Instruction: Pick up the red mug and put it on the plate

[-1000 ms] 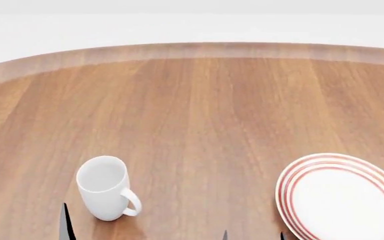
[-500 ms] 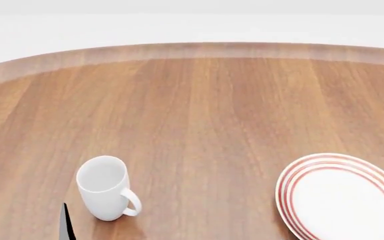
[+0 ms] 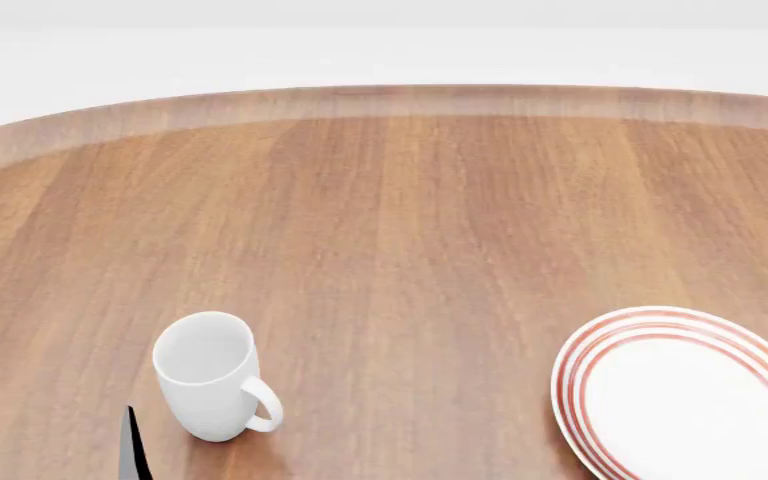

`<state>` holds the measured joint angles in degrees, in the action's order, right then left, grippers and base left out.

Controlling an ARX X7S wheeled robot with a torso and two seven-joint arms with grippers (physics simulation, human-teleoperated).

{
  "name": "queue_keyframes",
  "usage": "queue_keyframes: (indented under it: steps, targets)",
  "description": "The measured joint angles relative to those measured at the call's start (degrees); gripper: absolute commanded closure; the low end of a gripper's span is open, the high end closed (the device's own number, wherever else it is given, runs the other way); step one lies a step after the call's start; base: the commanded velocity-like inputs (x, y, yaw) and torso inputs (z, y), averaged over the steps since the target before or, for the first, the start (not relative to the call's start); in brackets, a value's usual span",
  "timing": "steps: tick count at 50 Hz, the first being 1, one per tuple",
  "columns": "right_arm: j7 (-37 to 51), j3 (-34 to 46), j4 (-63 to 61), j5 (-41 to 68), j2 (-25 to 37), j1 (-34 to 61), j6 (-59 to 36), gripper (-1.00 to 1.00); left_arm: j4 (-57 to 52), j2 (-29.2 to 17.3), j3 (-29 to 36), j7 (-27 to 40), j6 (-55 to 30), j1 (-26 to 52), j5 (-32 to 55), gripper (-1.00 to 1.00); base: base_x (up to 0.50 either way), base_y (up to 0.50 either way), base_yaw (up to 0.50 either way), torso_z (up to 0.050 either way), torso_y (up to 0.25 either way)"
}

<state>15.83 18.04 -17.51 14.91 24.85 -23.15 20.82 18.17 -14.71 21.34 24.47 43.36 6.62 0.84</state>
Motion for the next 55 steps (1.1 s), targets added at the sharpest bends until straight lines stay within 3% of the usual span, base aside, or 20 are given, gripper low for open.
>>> queue_keyframes:
  steps: [29,55]
  targets:
    - [-1.19,0.05,9.55,-3.77,-0.72,-7.73,14.91,-1.00,-0.03,-0.31,0.49,0.49,-0.07,0.12,-0.01,-1.00,0.00,0.00,0.00,0.000,0.000]
    - [-2.27,1.50,17.01,-4.48,-1.68,-9.22,19.97,-1.00,0.14,-0.56,0.94,0.82,0.29,0.28,0.08,-1.00,0.00,0.00,0.00,0.000,0.000]
